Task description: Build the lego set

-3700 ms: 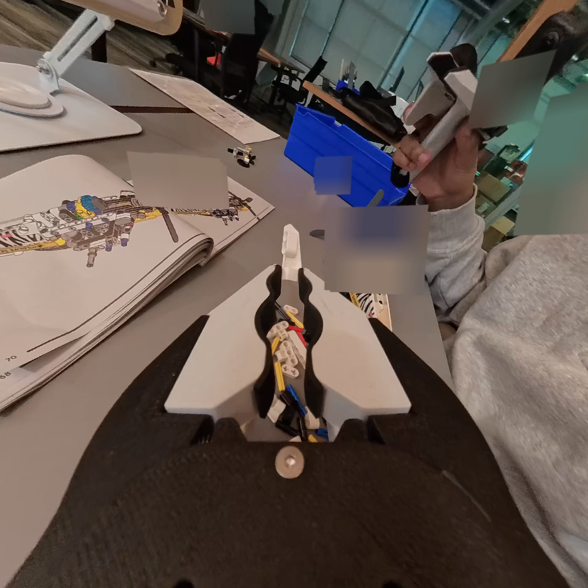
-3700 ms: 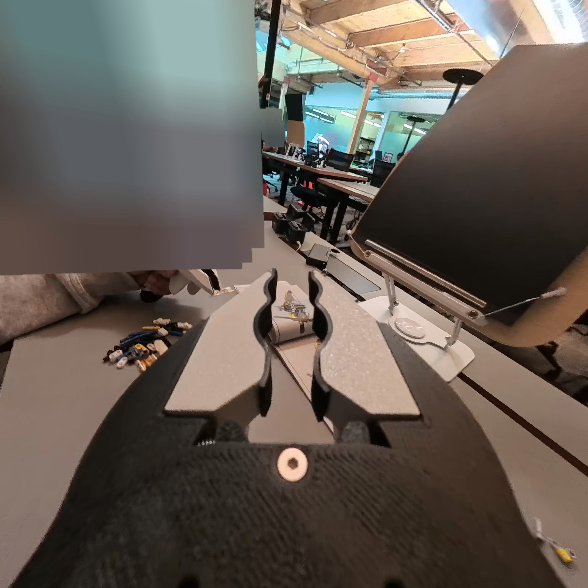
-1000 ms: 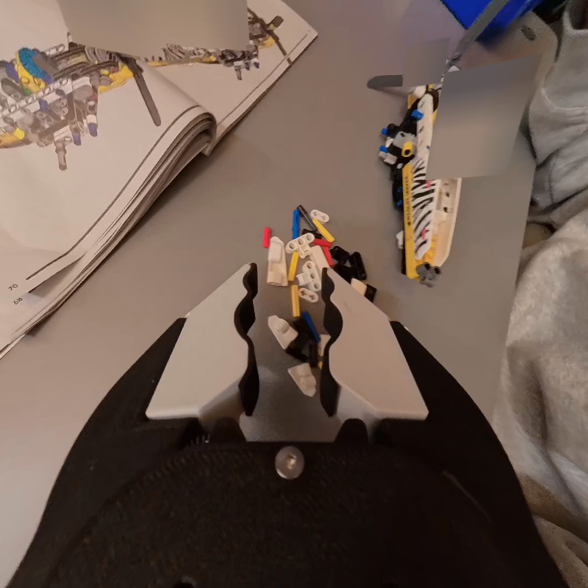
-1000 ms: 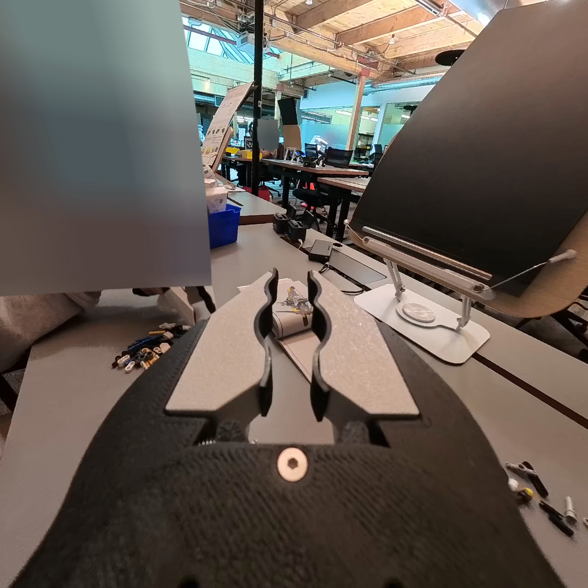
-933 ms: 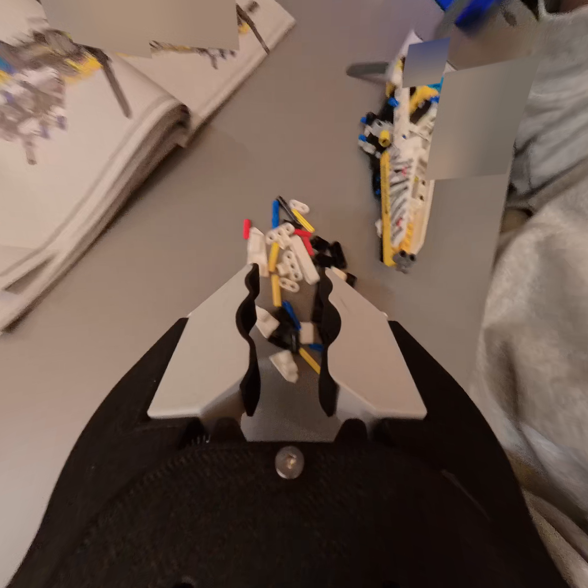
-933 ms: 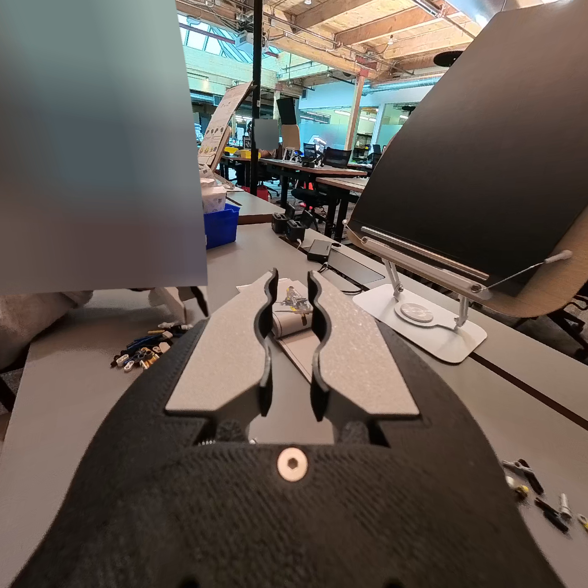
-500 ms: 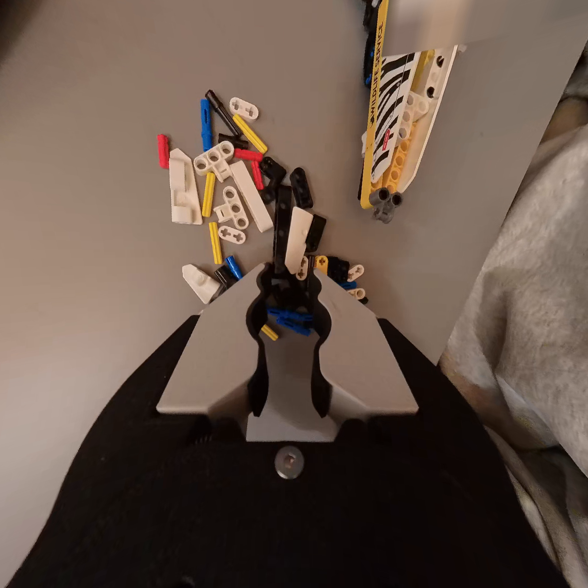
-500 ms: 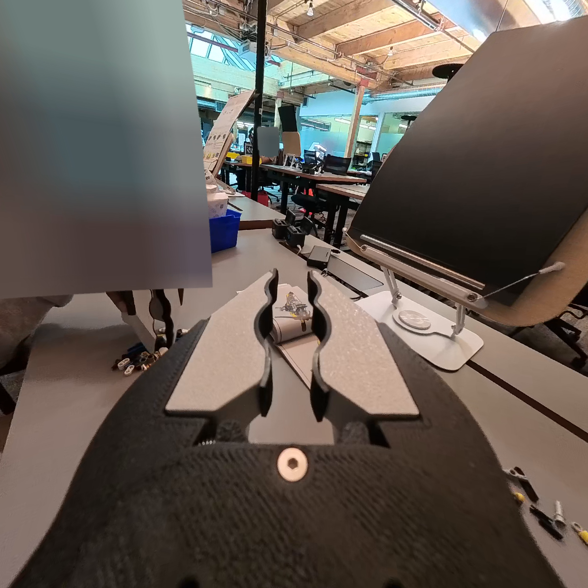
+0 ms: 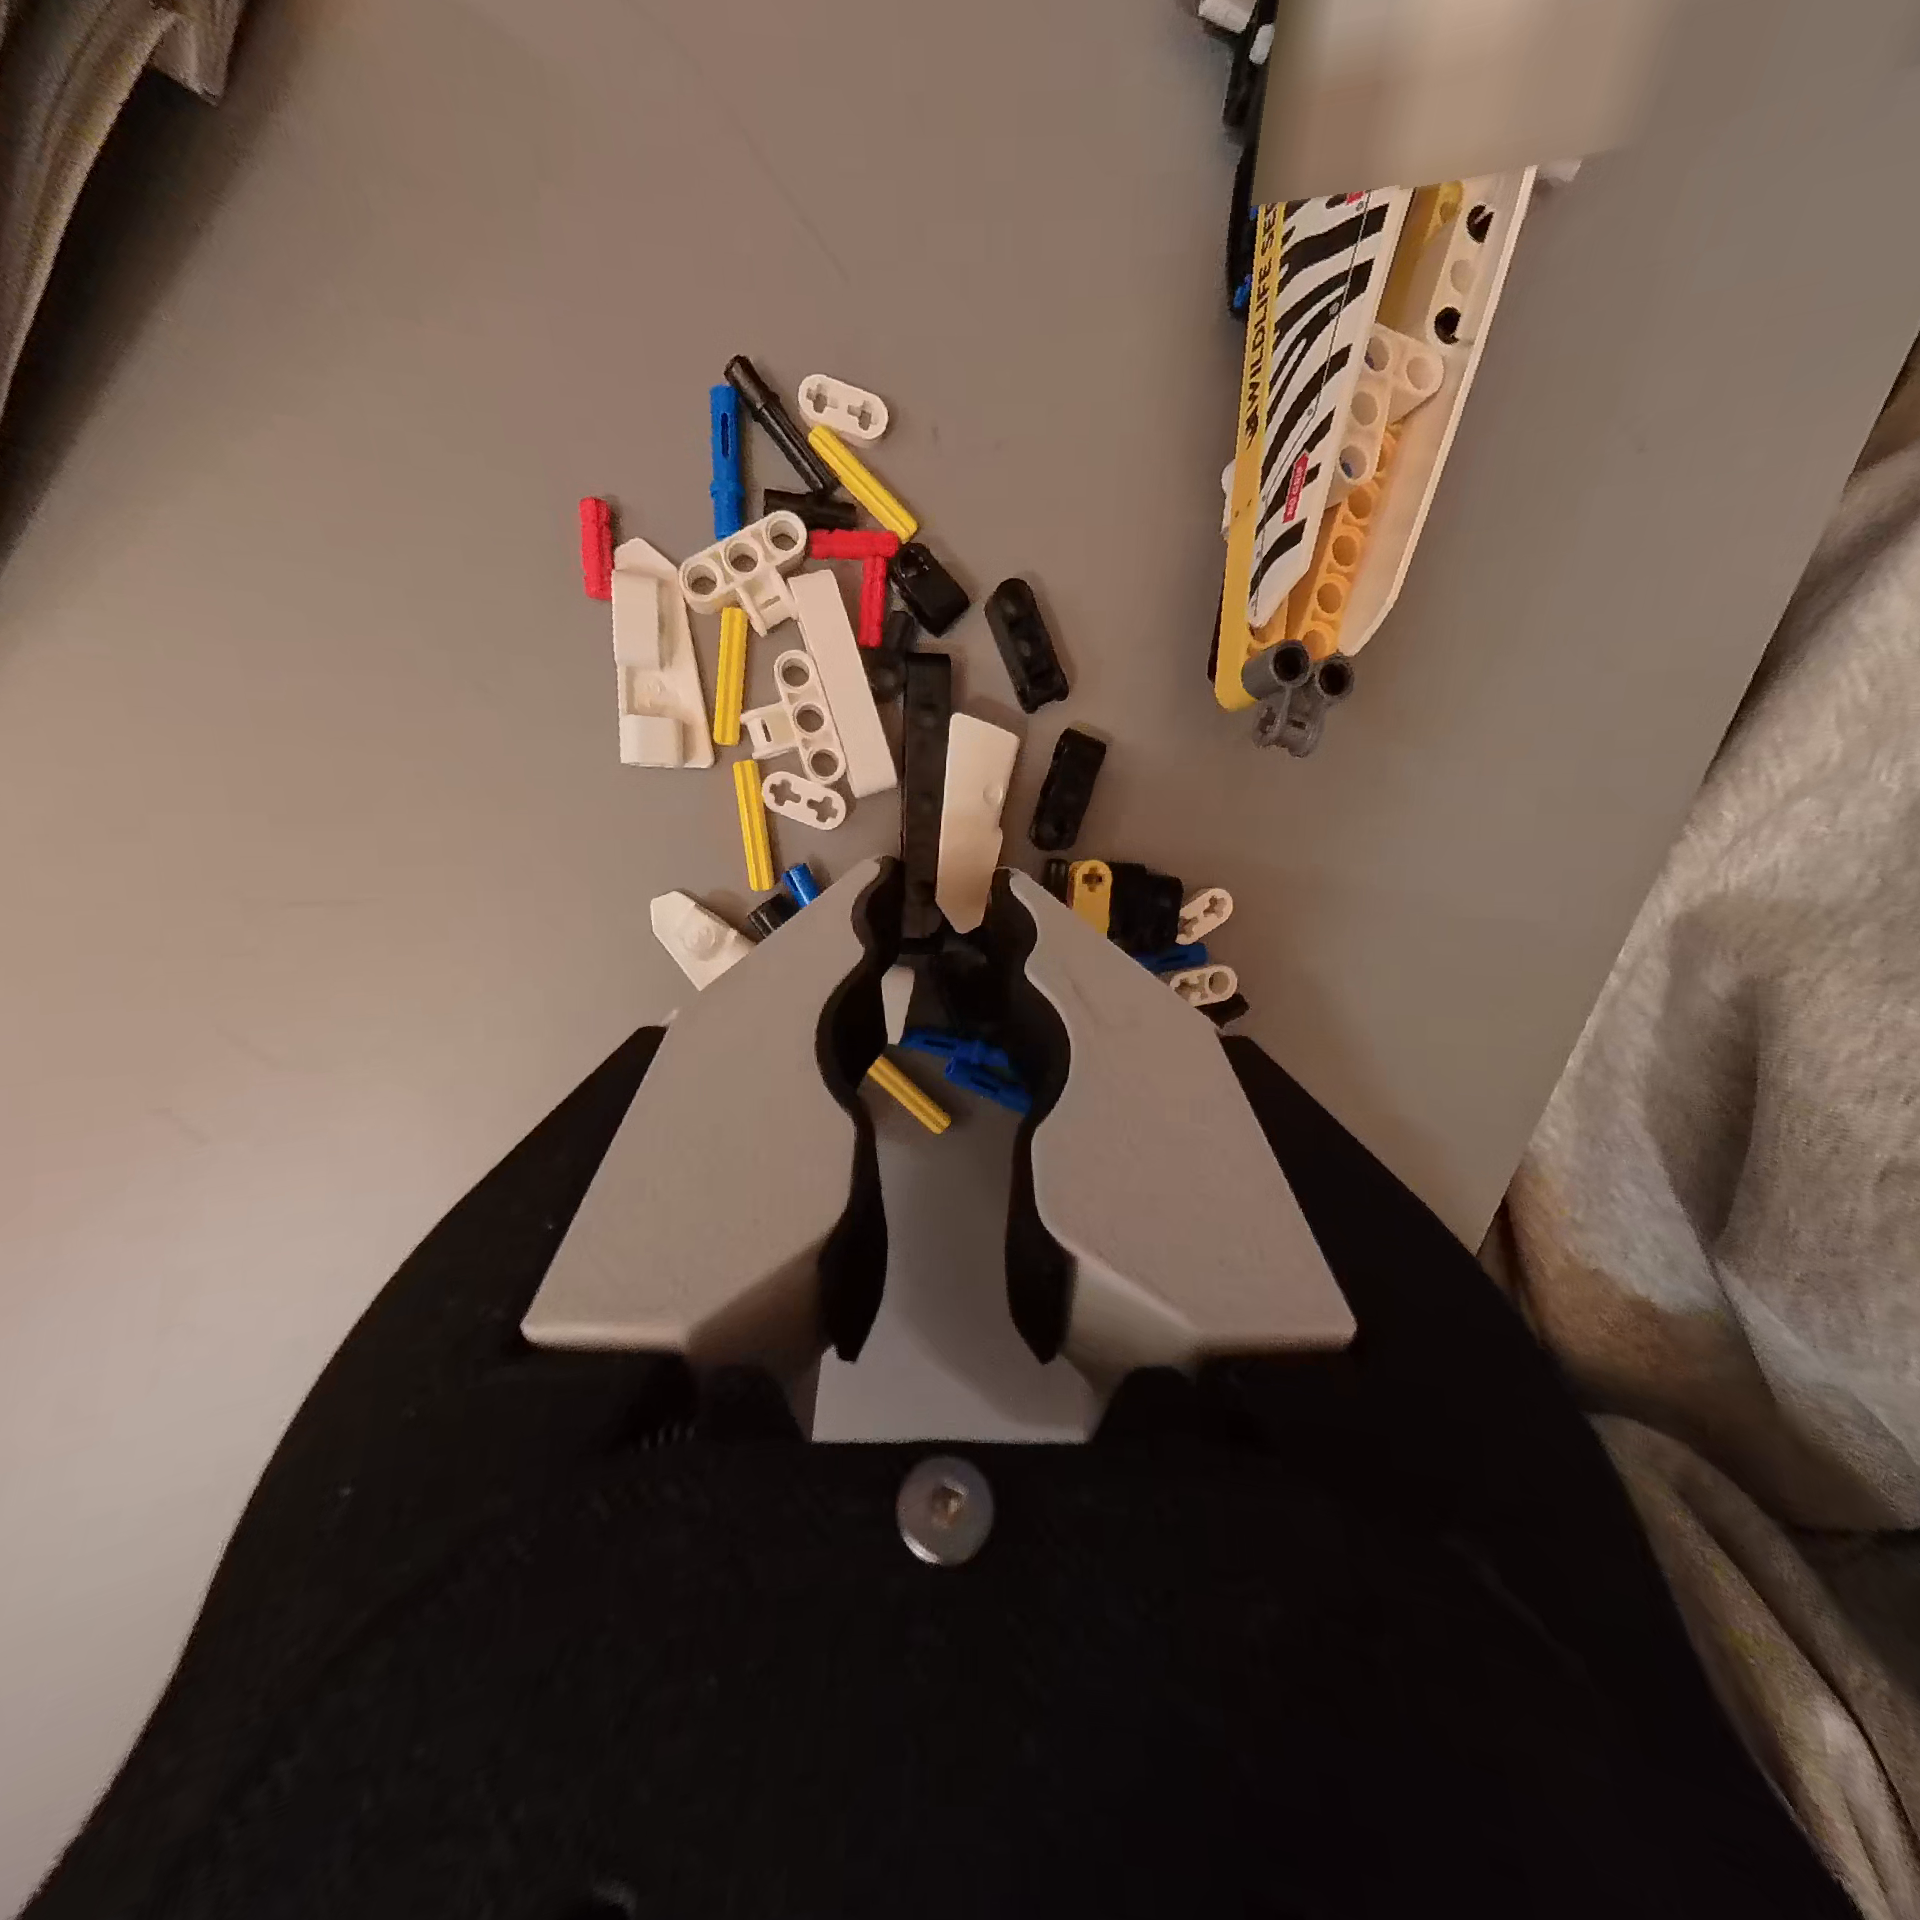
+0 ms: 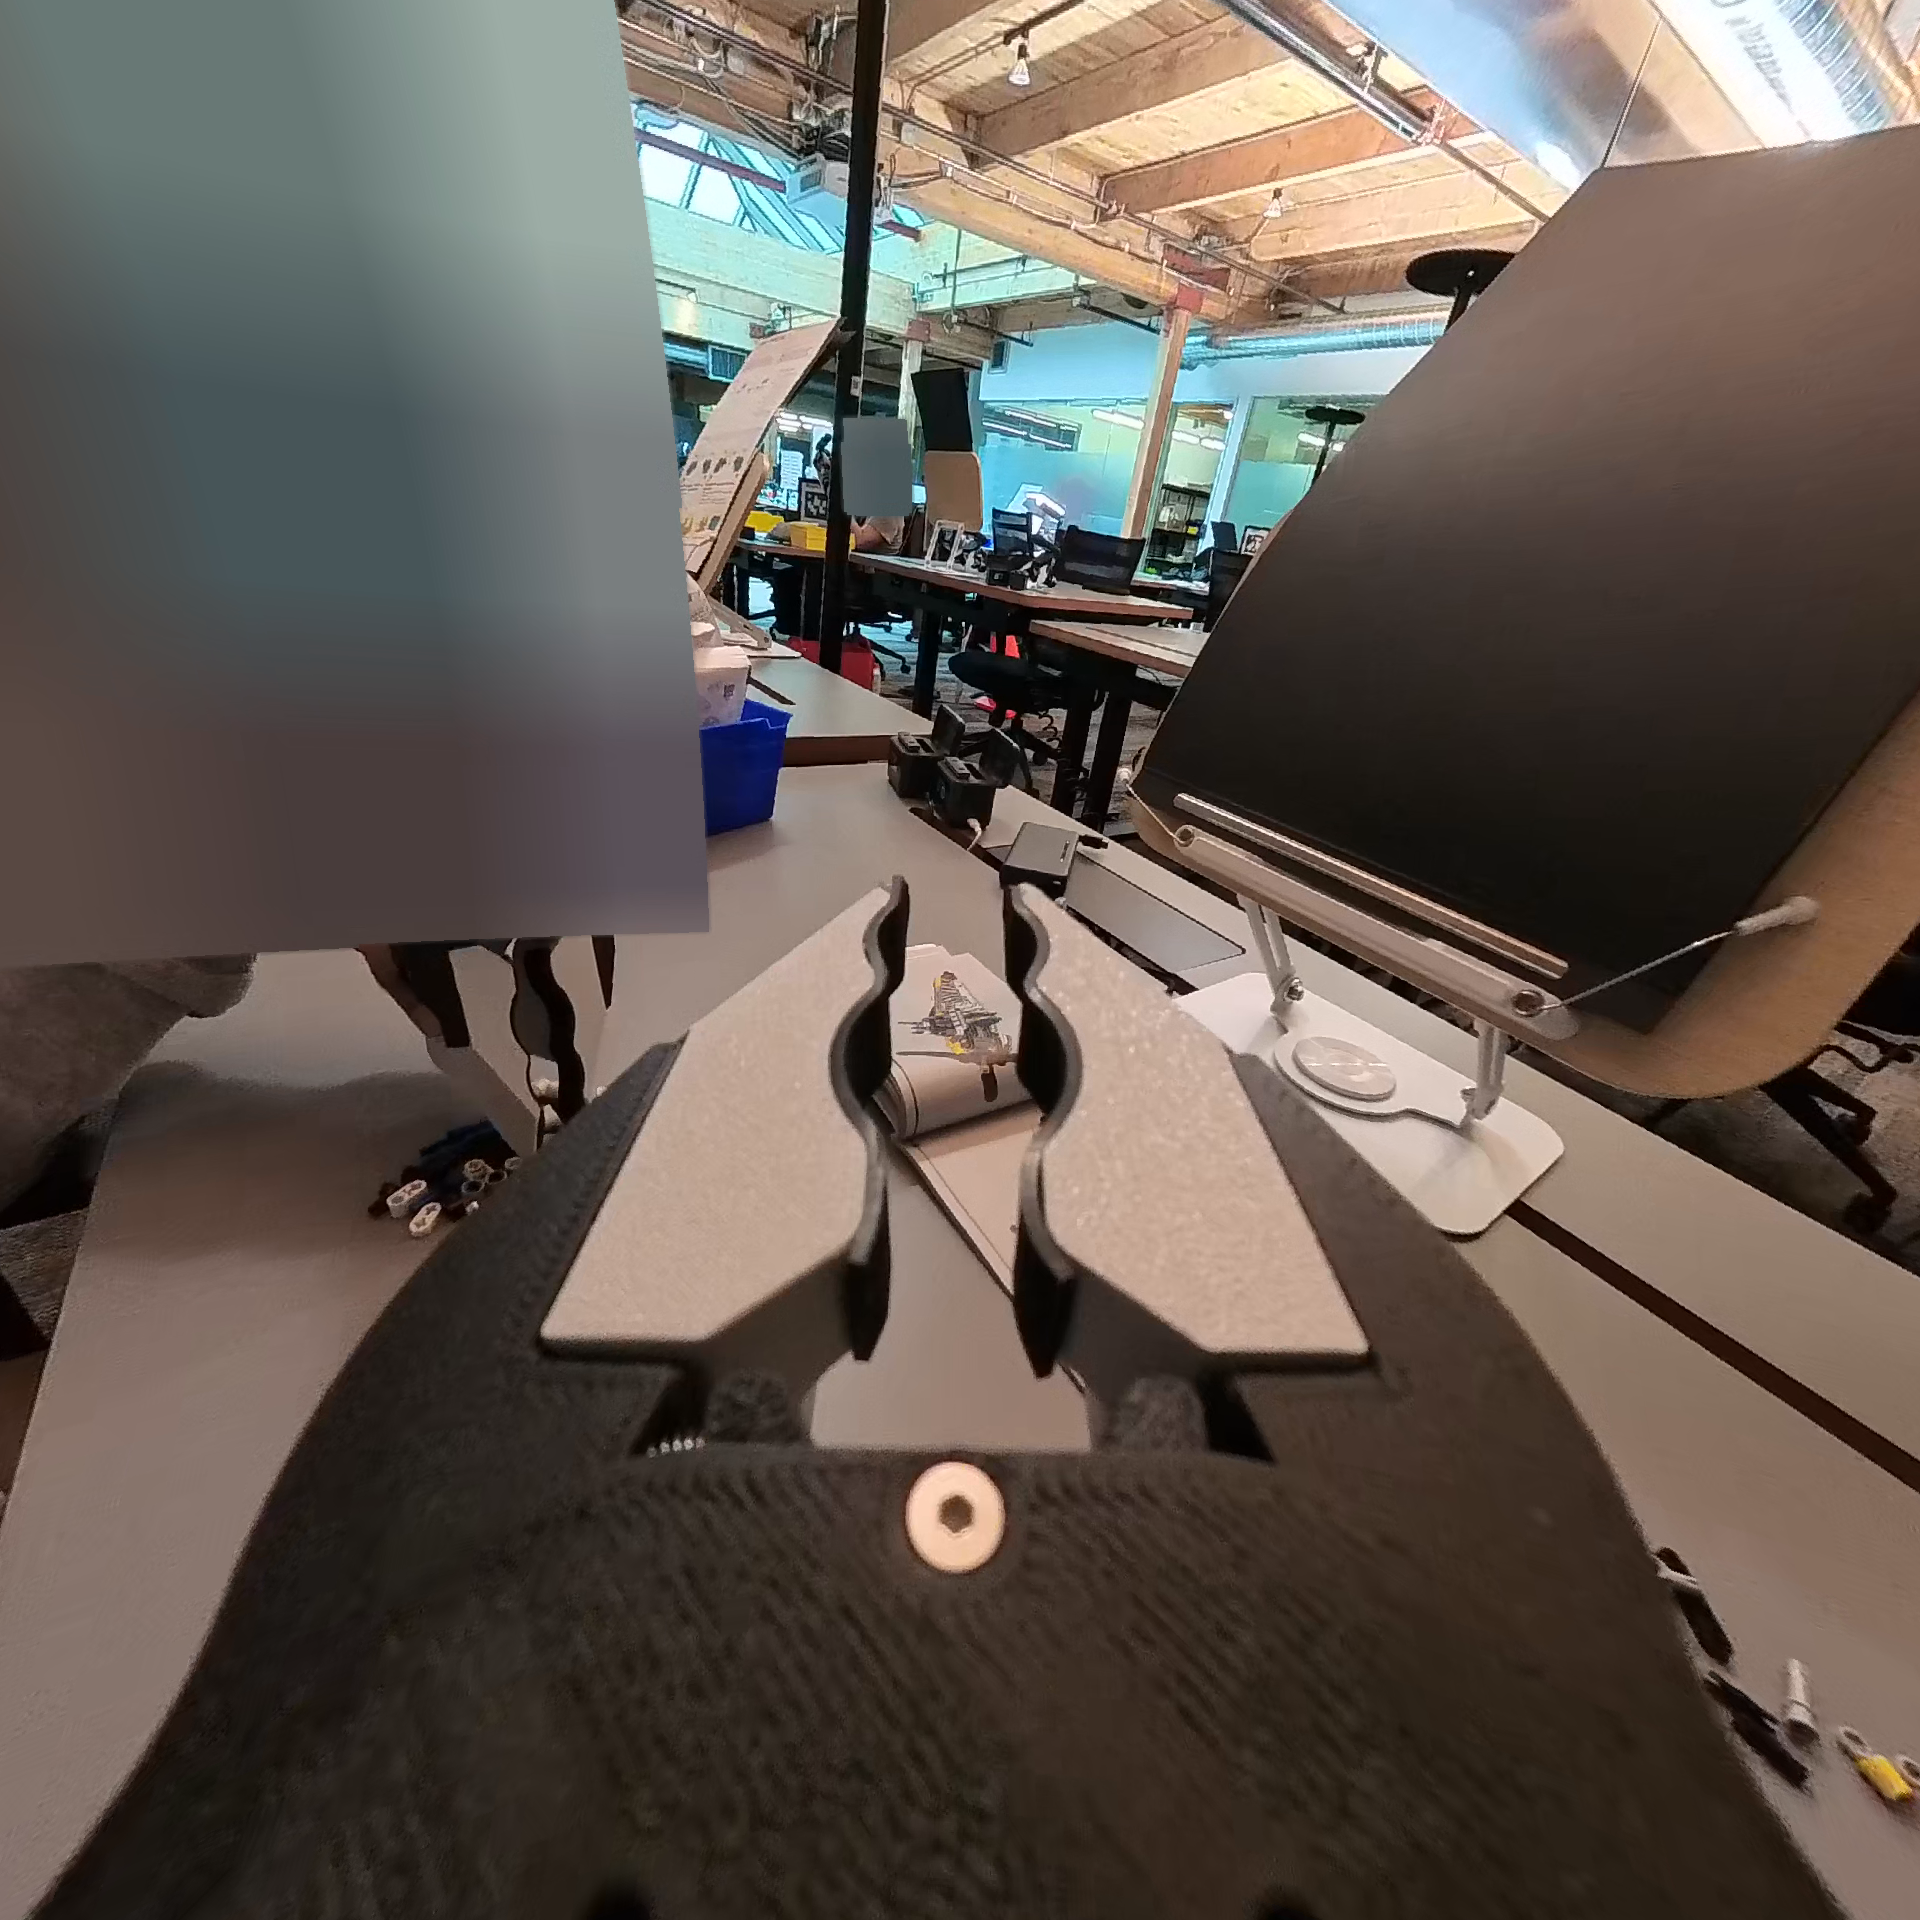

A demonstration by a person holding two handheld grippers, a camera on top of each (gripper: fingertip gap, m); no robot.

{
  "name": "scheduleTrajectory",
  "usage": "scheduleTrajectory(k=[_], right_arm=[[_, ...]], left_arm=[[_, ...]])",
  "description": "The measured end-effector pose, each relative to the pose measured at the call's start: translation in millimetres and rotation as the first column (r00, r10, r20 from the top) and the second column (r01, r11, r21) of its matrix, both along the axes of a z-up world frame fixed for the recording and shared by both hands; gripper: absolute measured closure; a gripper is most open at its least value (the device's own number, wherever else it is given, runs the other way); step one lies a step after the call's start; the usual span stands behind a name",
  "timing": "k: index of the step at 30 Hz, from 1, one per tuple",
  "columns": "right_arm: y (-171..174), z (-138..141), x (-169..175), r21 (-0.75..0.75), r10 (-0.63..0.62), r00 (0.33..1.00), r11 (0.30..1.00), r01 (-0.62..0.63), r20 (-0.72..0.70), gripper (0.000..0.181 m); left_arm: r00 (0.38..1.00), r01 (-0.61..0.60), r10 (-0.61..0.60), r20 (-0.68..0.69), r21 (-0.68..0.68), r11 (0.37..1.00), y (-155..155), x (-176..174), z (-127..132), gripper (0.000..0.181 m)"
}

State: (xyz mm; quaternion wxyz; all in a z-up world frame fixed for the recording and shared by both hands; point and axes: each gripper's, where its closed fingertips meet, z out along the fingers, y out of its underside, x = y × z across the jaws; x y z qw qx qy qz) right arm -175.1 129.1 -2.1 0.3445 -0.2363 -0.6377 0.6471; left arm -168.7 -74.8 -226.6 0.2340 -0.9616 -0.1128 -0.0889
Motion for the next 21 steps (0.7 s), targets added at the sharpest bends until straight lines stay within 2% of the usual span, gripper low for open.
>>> scheduleTrajectory(k=[10, 16, 21], right_arm=[[-3, -1, 0, 0.0, 0.008, 1.0, 1.0, -0.008, 0.001, 0.165], [-6, 0, 1, 0.005, 0.013, 1.0, 1.0, -0.013, -0.002, 0.165], [-4, 1, 2, 0.003, 0.011, 1.0, 1.0, -0.011, -0.006, 0.165]], left_arm=[[0.999, -0.015, 0.009, 0.037, 0.183, 0.983, 2, -4, 28, 0.165], [0.998, -0.022, 0.016, 0.057, 0.108, 0.994, -4, -6, 9, 0.167], [0.999, -0.026, 0.022, 0.04, 0.107, 0.994, -3, -8, 8, 0.17]])
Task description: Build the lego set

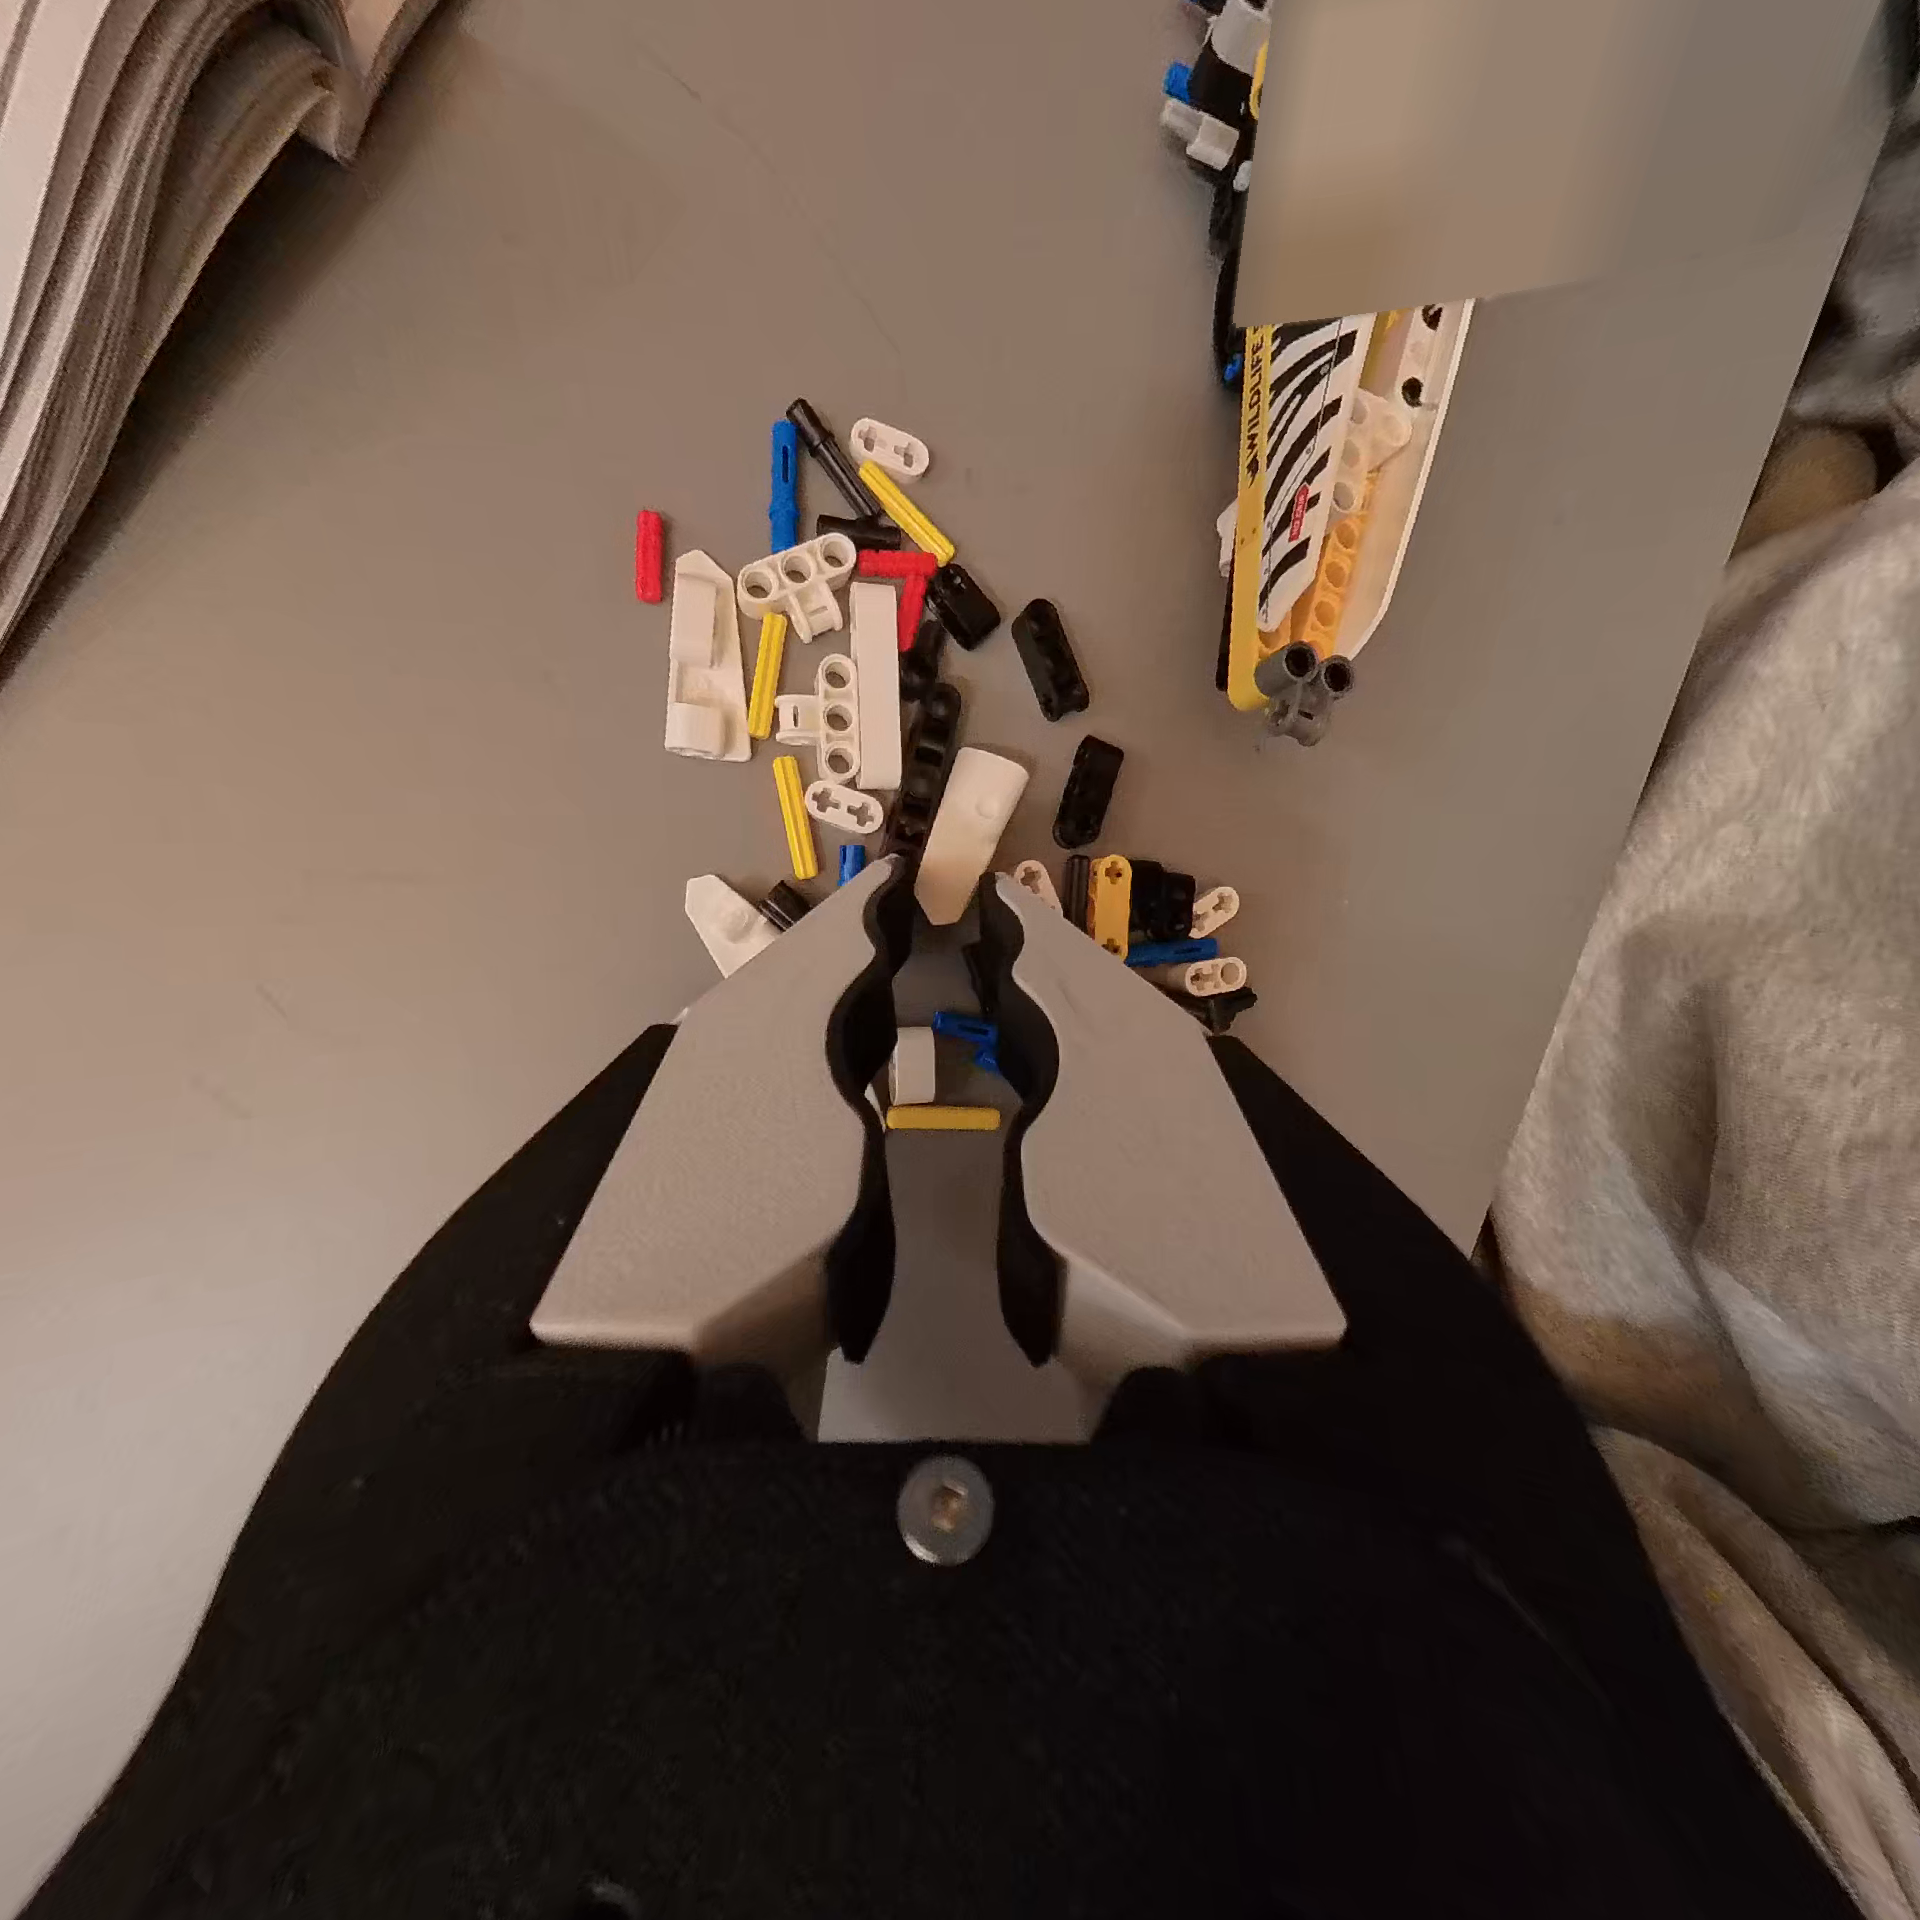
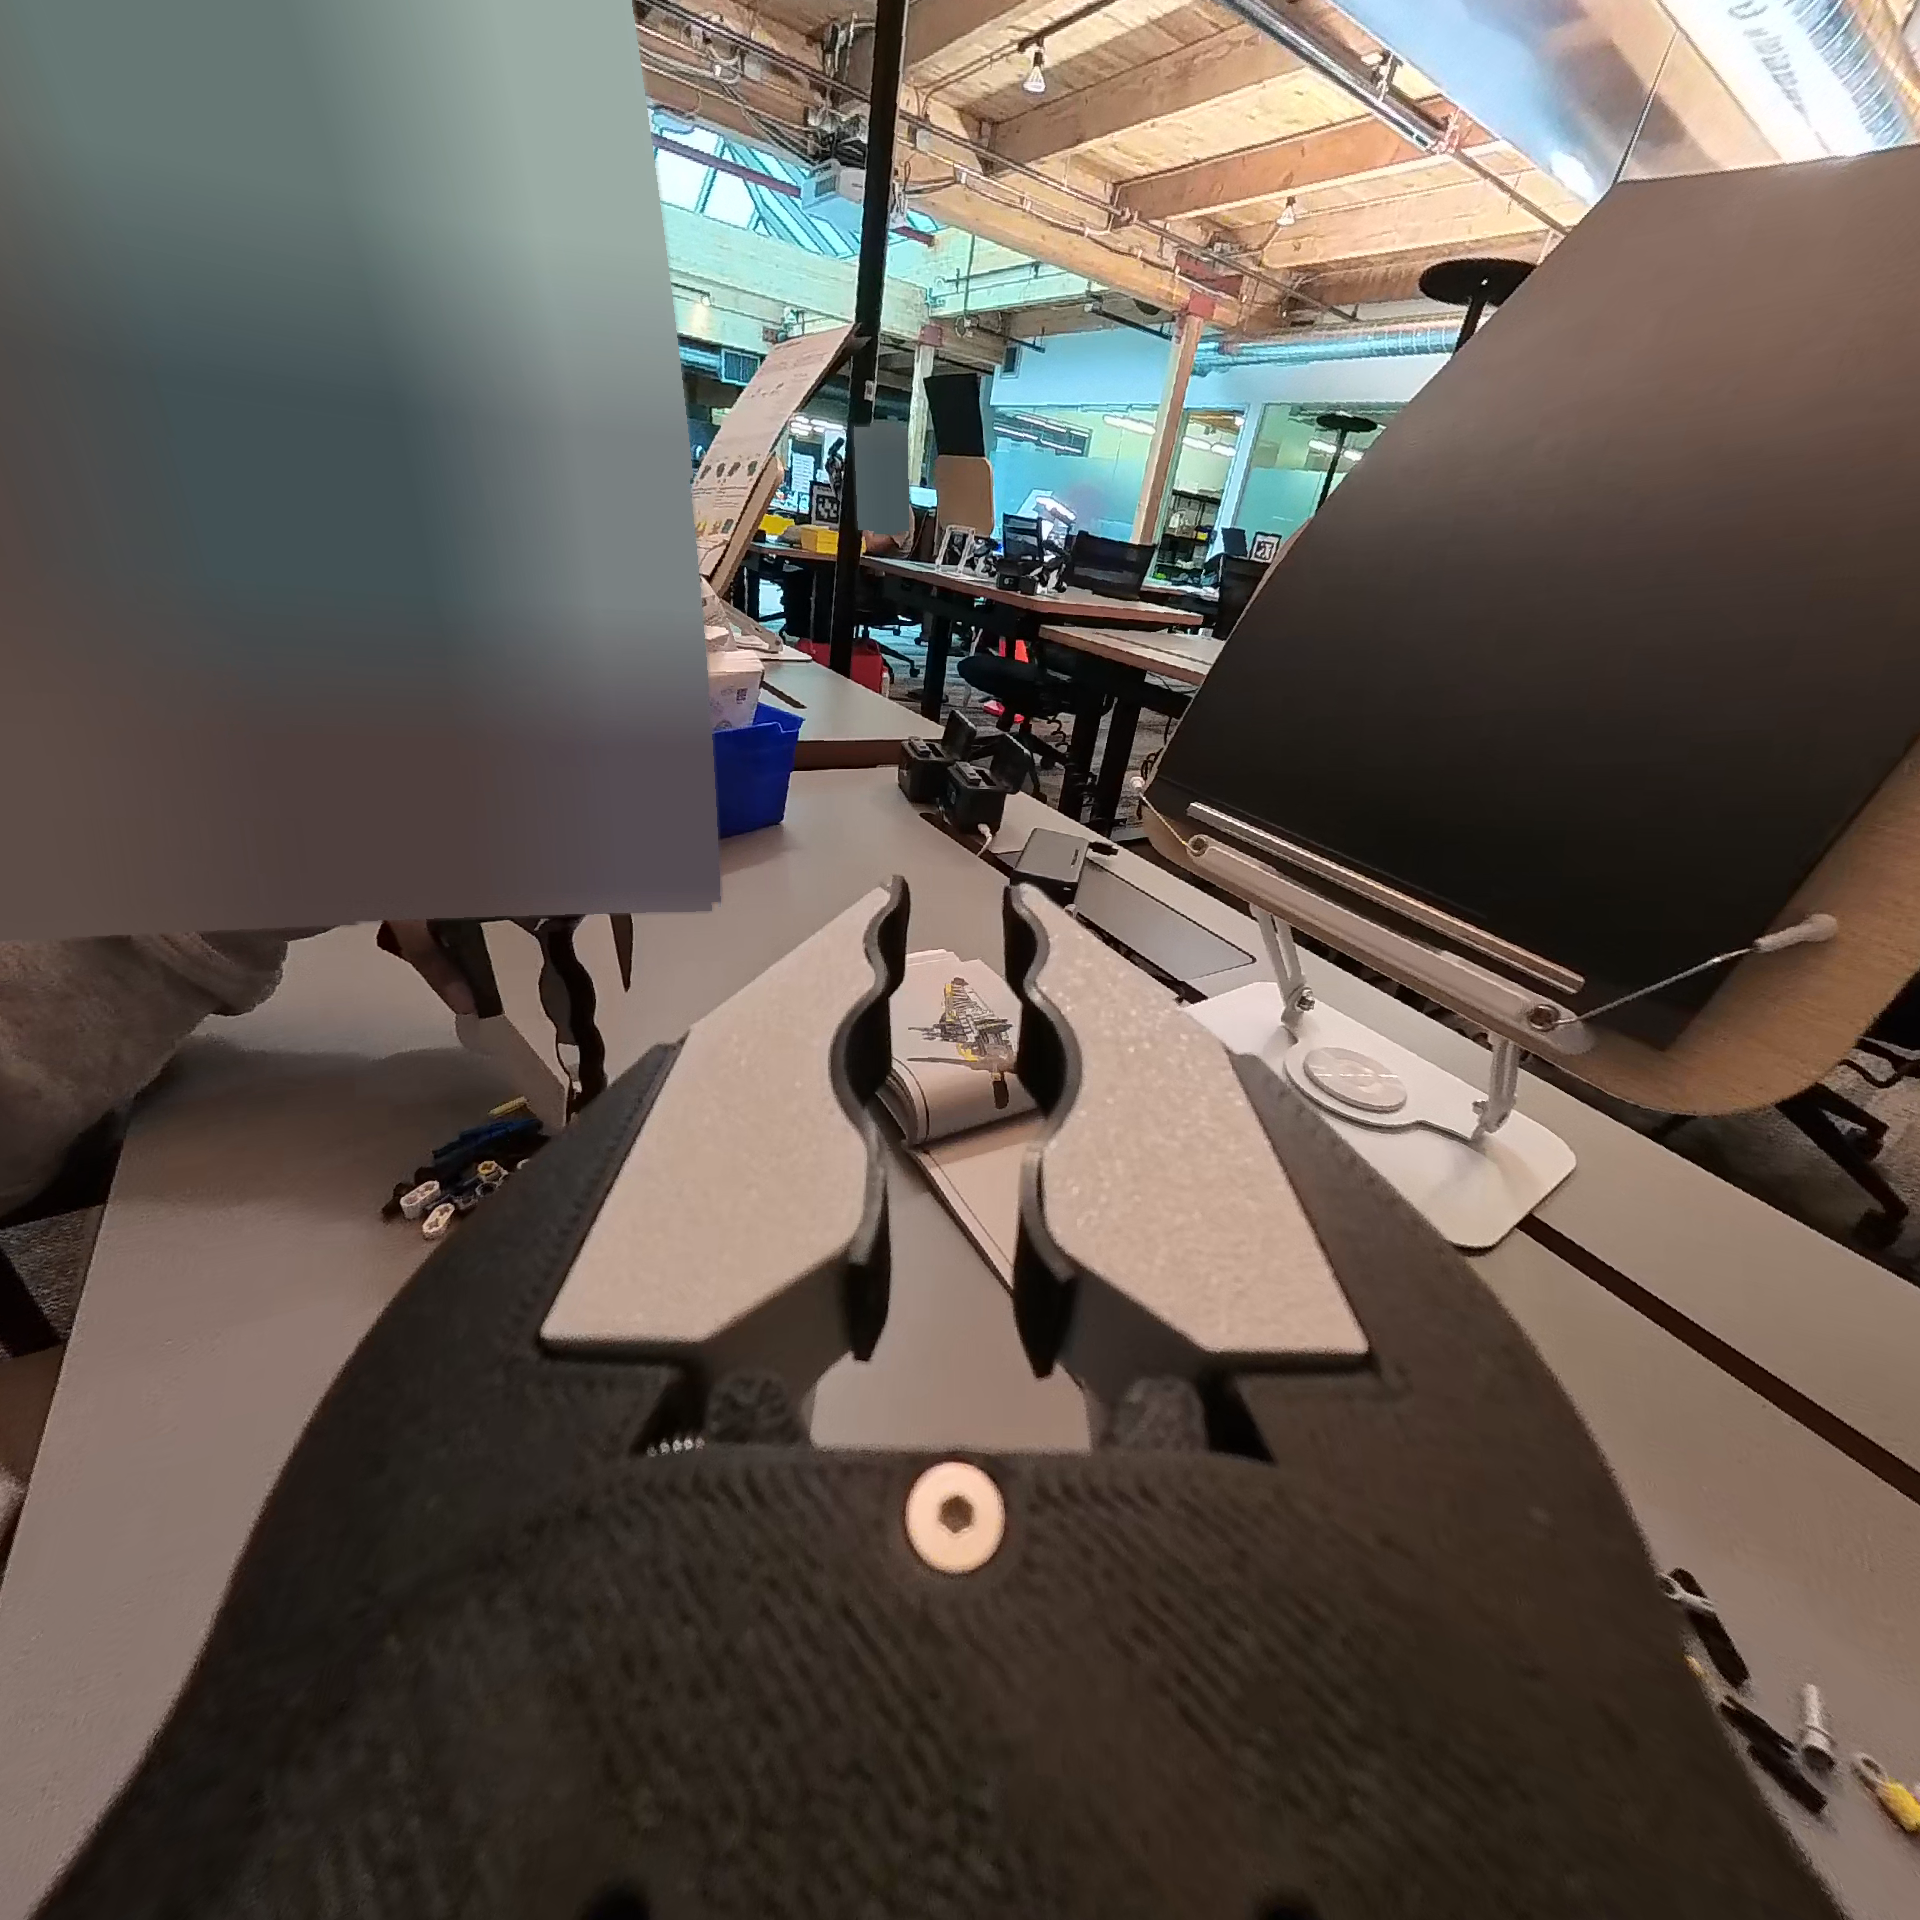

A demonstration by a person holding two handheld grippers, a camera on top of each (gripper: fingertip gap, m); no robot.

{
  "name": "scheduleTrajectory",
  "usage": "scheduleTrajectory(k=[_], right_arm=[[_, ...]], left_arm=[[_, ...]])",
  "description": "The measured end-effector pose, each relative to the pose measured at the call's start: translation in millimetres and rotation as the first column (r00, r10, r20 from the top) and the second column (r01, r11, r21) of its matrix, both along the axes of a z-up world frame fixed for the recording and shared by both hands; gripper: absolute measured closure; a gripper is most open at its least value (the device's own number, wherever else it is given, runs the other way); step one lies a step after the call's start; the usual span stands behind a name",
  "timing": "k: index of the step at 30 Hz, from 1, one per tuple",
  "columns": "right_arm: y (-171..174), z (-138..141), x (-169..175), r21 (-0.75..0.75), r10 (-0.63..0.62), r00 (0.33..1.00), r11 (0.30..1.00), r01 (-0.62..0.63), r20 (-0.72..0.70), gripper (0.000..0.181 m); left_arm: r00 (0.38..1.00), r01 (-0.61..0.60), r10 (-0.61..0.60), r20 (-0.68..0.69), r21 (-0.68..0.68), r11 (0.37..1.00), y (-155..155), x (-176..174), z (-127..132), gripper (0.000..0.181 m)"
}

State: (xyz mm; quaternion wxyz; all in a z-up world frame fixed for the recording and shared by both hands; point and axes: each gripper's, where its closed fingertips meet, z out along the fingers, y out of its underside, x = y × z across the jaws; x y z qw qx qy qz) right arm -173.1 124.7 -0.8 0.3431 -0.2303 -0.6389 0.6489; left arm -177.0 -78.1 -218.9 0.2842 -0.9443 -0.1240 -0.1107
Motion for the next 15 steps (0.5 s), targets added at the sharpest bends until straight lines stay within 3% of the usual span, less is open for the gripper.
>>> scheduleTrajectory(k=[5, 7, 12, 15], right_arm=[[1, -1, -1, -0.005, 0.003, 1.0, 1.0, -0.003, 0.005, 0.165], [0, -2, -1, -0.003, 0.004, 1.0, 1.0, -0.004, 0.006, 0.165], [-5, -3, -1, -0.012, 0.023, 1.0, 1.0, -0.023, 0.013, 0.165], [-13, -9, -1, 0.001, 0.044, 0.999, 0.999, -0.044, 0.028, 0.165]], left_arm=[[1.0, 0.013, -0.013, 0.01, 0.021, 1.0, 1, 2, 4, 0.17], [1.0, 0.019, -0.02, 0.009, 0.062, 0.998, 4, 3, 12, 0.181], [0.999, 0.033, -0.027, -0.03, 0.22, 0.975, 14, 2, 42, 0.181], [0.999, 0.033, -0.025, -0.035, 0.242, 0.97, 14, 1, 45, 0.181]])
